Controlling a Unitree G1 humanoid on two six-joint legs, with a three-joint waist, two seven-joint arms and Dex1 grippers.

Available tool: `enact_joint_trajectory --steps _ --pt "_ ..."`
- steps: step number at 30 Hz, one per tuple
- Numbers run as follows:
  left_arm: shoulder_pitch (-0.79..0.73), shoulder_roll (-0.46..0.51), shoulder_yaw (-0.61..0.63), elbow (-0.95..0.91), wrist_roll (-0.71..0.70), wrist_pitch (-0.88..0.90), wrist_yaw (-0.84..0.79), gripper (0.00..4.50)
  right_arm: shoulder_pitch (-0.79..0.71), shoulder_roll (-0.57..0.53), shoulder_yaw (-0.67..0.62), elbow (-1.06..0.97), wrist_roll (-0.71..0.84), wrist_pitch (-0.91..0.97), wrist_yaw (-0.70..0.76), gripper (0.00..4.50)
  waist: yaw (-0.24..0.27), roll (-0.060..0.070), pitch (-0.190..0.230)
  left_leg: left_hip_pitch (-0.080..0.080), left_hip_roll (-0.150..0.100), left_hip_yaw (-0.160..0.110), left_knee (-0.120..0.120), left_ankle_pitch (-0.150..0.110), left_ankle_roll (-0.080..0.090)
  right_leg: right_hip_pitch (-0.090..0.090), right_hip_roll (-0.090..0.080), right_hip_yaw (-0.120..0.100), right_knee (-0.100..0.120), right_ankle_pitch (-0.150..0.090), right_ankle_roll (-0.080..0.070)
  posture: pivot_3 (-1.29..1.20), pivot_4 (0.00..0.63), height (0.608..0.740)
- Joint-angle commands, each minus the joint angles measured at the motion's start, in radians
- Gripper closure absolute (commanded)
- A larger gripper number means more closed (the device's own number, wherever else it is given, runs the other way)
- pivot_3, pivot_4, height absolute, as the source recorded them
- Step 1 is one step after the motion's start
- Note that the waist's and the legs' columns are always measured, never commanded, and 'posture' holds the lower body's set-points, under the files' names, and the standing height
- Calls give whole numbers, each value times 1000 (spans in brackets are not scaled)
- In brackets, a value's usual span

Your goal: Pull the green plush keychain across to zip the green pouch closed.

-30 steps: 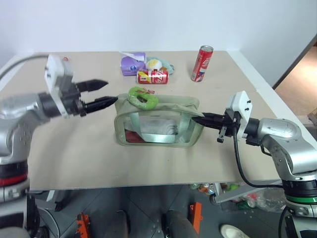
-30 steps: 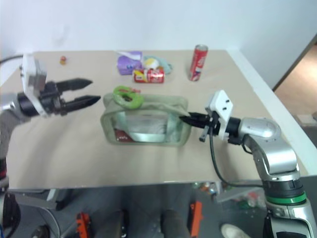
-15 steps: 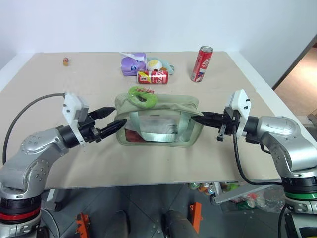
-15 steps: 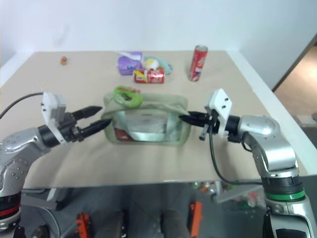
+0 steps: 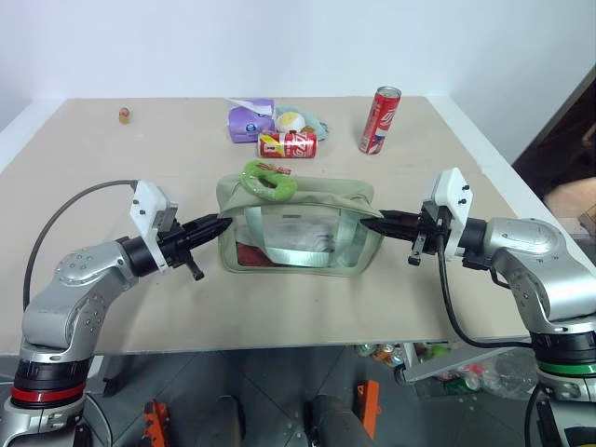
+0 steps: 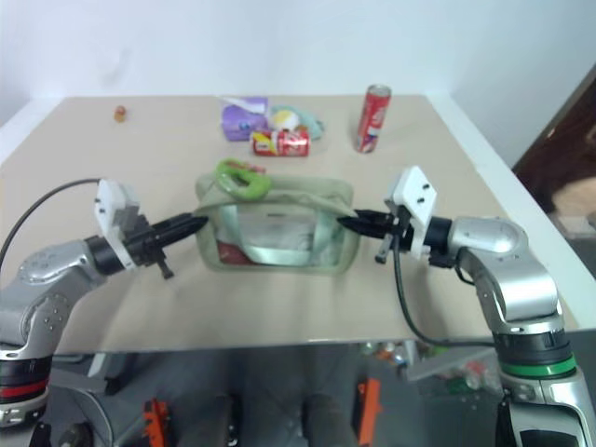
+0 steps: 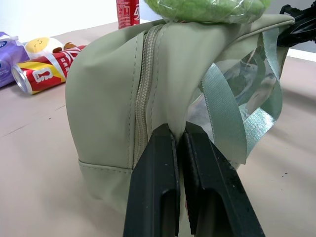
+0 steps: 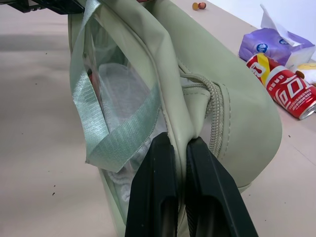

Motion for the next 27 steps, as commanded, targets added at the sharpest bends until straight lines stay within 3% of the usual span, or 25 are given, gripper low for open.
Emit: enact_joint_trajectory --steps 1,7,14,22,27 --pt "-24 -2 -1 -19 -9 -14 1 4439 0 -18 -32 -33 10 -4 -1 4500 0 0 0 0 0 0 0 0 0 0 0 0 0 0 0 0 150 740" --pt "-25 -9 -10 -37 -16 -1 17 4500 -47 -50 -64 -45 74 13 52 2528 0 0 0 0 0 0 0 0 0 0 0 0 0 0 0 0 150 740" --pt "-17 -13 -15 -54 -22 11 27 4500 -197 -52 -32 -116 92 65 14 35 0 0 0 0 0 0 0 0 0 0 0 0 0 0 0 0 150 740" --pt "-19 -24 -24 -79 -30 30 51 4500 -306 131 193 -179 -41 42 -110 35 5 0 0 -1 0 -1 0 0 0 -1 0 -1 0 0 0 0 150 740" --pt "-13 -34 -27 -94 -30 41 58 4500 -345 203 237 -99 -110 -4 -137 35 12 0 0 -4 -1 0 0 0 0 -2 -2 -1 -1 0 1 0 150 740"
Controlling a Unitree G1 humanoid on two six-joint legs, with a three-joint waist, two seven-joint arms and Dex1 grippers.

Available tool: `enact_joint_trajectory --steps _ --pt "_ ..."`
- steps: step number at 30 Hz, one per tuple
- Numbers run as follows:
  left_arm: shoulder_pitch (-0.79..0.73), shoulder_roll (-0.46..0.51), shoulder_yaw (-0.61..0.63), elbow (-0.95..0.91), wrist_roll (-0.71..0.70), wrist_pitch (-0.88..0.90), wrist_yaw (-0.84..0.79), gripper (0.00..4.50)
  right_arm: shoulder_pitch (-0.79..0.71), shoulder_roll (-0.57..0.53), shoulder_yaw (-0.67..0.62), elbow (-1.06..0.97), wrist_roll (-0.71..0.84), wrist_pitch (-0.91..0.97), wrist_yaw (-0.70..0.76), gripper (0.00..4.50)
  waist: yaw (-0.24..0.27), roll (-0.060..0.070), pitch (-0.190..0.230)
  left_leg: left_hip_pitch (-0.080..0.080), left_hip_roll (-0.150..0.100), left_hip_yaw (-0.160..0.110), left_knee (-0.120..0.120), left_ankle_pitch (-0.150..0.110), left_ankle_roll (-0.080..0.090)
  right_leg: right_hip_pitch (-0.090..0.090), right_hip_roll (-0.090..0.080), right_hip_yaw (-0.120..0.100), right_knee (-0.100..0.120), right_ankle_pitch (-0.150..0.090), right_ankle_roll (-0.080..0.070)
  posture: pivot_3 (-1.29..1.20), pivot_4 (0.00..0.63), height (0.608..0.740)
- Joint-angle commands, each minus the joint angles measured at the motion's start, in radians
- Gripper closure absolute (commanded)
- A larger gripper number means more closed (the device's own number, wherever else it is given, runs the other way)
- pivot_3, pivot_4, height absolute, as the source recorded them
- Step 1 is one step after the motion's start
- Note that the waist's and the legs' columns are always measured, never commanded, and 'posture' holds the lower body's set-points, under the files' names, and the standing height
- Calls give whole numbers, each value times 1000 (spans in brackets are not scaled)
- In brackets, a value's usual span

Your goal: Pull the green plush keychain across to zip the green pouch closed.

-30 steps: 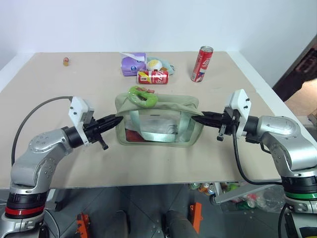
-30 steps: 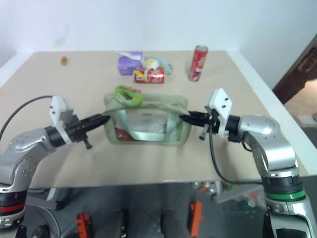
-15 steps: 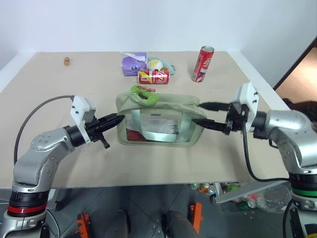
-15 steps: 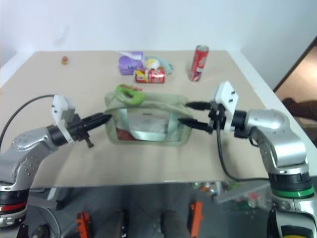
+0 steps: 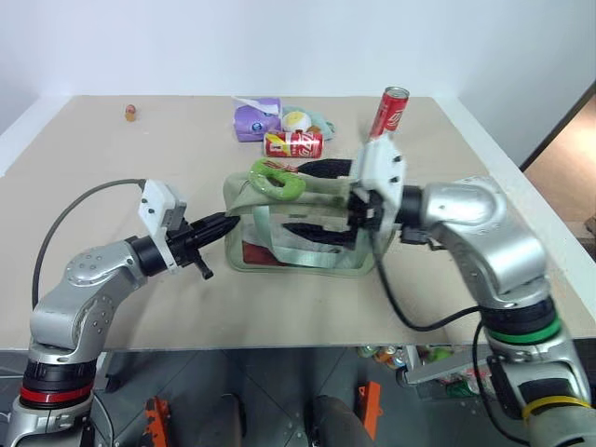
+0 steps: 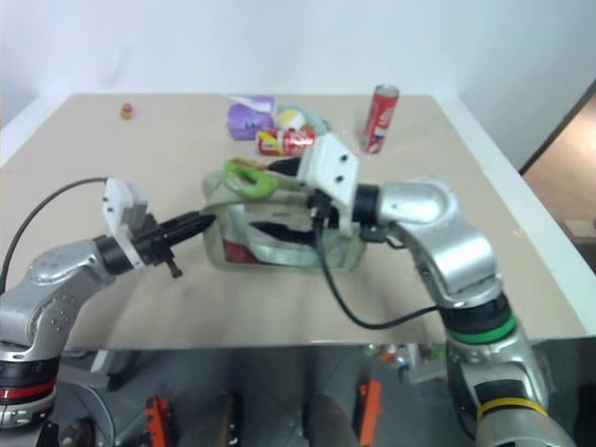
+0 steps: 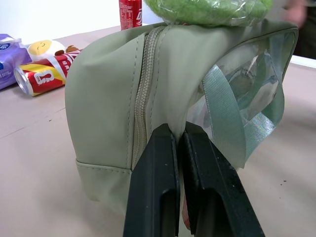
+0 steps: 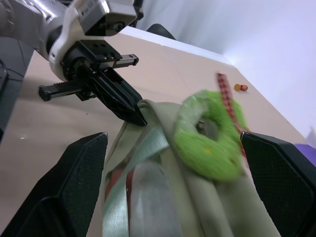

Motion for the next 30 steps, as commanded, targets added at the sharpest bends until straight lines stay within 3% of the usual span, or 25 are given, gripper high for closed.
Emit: enact_joint_trajectory --steps 1,6,10,19,20,30 --pt "-4 -2 -7 -49 -23 3 2 4500 -52 18 -15 40 -42 -51 -16 35 2 0 0 0 0 0 0 0 0 0 0 0 0 0 0 0 150 740" --pt "7 -5 -9 -57 -21 5 7 4500 -66 34 -17 99 -66 -86 1 35 3 0 0 0 0 -1 0 0 0 0 0 -1 0 0 -1 0 150 740" --pt "9 -8 -15 -62 -18 4 13 4500 -53 32 -16 115 -76 -101 17 1170 4 0 0 0 0 -1 0 0 0 0 0 -1 0 0 -1 0 150 740" --pt "9 -11 -30 -54 -9 -3 19 4500 -44 46 -32 103 -67 -105 14 4308 8 0 0 0 0 -1 0 0 0 0 0 -1 0 0 -1 0 150 740" --pt "9 -11 -31 -51 -8 -4 19 4500 -44 46 -36 100 -63 -102 14 4480 8 0 0 0 0 -1 0 0 0 0 0 -1 0 0 -1 0 150 740" --pt "-21 -26 -27 -25 20 -25 58 4500 -77 16 -112 124 -61 -144 8 4480 12 0 0 0 0 -1 0 0 0 0 0 -1 0 0 -1 0 150 740"
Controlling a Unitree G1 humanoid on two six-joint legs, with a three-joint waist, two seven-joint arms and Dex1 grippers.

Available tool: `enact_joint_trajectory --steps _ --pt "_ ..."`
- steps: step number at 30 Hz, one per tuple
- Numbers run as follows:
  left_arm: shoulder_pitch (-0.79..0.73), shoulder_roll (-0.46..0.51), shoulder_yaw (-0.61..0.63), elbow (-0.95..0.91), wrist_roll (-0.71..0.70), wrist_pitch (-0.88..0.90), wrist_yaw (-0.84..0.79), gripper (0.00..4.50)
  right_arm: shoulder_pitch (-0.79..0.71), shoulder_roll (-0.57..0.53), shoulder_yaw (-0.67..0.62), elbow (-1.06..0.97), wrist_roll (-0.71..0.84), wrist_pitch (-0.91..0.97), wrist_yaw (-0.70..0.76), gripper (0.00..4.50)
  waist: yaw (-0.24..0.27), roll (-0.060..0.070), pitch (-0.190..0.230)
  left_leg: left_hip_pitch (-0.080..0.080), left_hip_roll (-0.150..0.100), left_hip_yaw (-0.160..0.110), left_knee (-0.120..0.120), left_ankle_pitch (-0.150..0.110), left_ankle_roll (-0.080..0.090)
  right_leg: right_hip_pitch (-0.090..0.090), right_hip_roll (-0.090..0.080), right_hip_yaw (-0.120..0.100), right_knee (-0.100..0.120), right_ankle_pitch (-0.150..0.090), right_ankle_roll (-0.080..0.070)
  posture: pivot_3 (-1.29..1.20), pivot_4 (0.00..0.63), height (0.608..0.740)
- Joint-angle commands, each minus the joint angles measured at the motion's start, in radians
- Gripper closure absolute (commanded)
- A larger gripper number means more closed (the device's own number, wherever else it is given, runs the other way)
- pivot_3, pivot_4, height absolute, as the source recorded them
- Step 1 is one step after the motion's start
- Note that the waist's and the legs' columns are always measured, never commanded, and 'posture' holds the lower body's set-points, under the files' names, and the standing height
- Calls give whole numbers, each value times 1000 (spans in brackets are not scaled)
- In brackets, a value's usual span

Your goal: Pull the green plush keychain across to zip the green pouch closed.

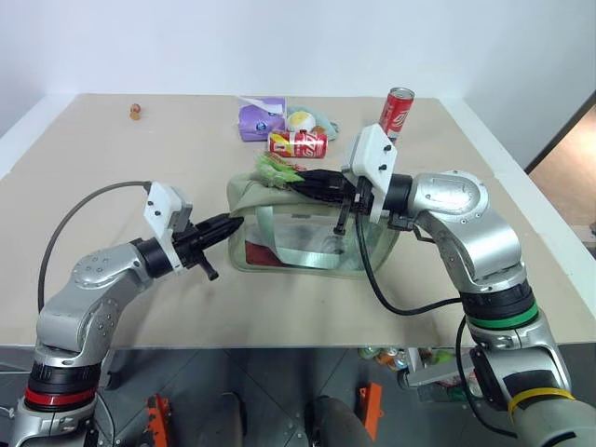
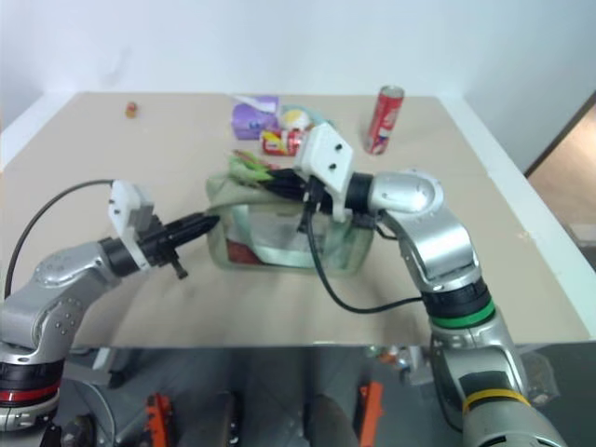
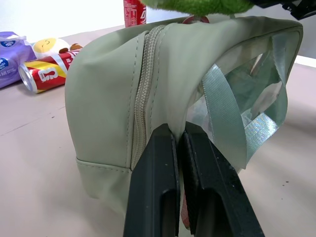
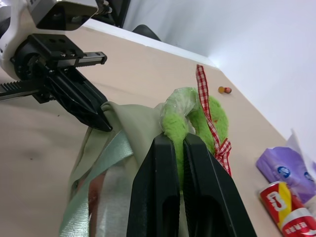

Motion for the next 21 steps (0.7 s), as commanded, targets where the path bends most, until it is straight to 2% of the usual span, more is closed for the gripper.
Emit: enact_joint_trajectory --steps 1,10,21 --pt "-25 -10 -7 -6 18 -24 20 4500 -46 -31 -89 2 9 -45 -5 4480 1 0 0 0 0 0 0 0 0 0 0 0 0 0 0 0 150 740" --pt "-47 -30 -8 34 75 -58 68 4500 -69 -131 -165 46 -4 -96 19 4480 1 0 0 0 0 0 0 0 0 0 0 0 0 0 0 0 150 740" --pt "-102 -82 1 83 115 -85 161 4500 -20 -245 -233 67 -13 -111 8 4480 1 0 0 0 0 0 -1 0 0 0 0 1 0 0 0 0 150 740"
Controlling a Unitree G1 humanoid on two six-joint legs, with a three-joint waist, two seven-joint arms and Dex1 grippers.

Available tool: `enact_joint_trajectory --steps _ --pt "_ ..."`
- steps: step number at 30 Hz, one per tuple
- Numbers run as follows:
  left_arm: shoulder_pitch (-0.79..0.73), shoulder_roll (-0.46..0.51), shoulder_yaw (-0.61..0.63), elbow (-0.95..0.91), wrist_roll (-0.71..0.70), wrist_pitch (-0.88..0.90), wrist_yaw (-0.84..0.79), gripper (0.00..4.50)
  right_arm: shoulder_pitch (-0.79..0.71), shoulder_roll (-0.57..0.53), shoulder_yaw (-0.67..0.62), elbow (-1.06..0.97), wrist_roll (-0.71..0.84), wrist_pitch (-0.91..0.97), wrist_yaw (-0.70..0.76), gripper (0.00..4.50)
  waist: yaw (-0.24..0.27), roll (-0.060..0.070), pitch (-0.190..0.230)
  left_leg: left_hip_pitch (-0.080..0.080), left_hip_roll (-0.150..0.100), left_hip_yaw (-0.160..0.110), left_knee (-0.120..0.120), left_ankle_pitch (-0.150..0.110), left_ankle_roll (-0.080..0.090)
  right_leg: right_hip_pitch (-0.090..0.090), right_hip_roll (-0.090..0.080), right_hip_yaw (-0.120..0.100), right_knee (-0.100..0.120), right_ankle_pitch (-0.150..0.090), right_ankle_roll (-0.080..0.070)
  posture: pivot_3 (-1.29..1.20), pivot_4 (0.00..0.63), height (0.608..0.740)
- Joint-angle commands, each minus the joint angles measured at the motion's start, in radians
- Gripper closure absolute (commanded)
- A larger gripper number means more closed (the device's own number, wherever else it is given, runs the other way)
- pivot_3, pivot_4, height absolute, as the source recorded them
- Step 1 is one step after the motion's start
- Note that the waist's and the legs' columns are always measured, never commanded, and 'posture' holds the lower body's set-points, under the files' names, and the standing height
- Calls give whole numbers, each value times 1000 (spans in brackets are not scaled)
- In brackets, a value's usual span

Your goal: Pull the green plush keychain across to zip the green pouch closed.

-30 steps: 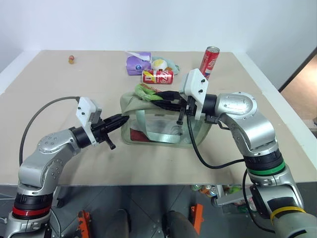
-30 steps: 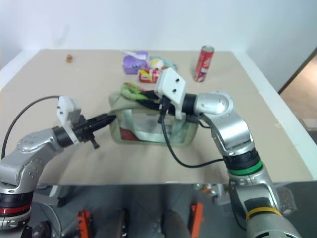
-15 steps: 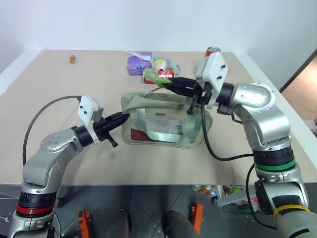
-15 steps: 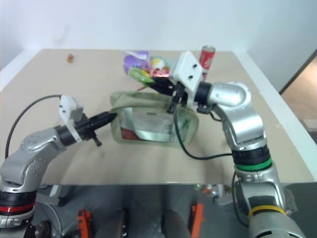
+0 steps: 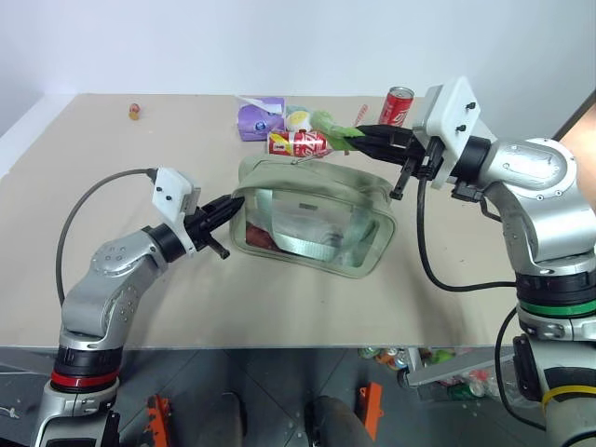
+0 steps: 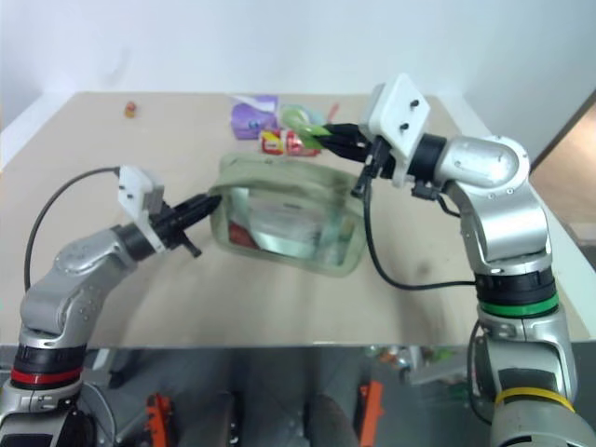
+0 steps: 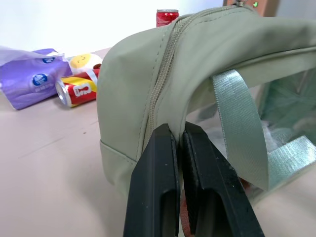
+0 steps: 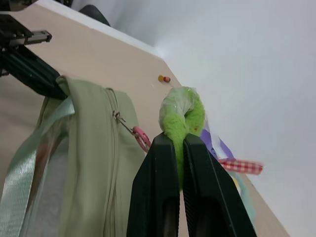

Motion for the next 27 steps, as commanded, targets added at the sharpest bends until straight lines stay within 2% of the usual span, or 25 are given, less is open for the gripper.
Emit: enact_joint_trajectory --steps 1,8,14,20,27 --pt "-15 -6 36 1 21 -34 38 4500 19 -62 -101 12 -12 -19 -22 4480 0 0 0 0 0 0 0 0 0 0 0 0 0 0 0 0 150 740" --pt "21 -20 59 -10 34 -71 67 4500 163 -133 -217 25 -45 -9 -102 4480 -1 0 0 0 0 0 0 0 0 0 0 0 -1 0 0 0 150 740" --pt "29 -44 65 -18 53 -114 114 4500 216 -114 -274 4 -68 7 -226 4480 -4 0 0 1 0 1 0 0 0 0 1 2 0 1 0 0 150 740" --pt "33 -53 57 -10 60 -120 114 4500 275 -89 -277 -27 -60 55 -301 4480 -4 0 0 1 0 1 0 0 0 0 1 2 0 1 1 0 150 740" --pt "38 -51 50 -19 55 -106 106 4500 568 34 -162 -161 -123 144 -400 4480 -1 -1 -1 0 0 0 0 -1 -1 0 0 2 0 -1 0 0 150 740"
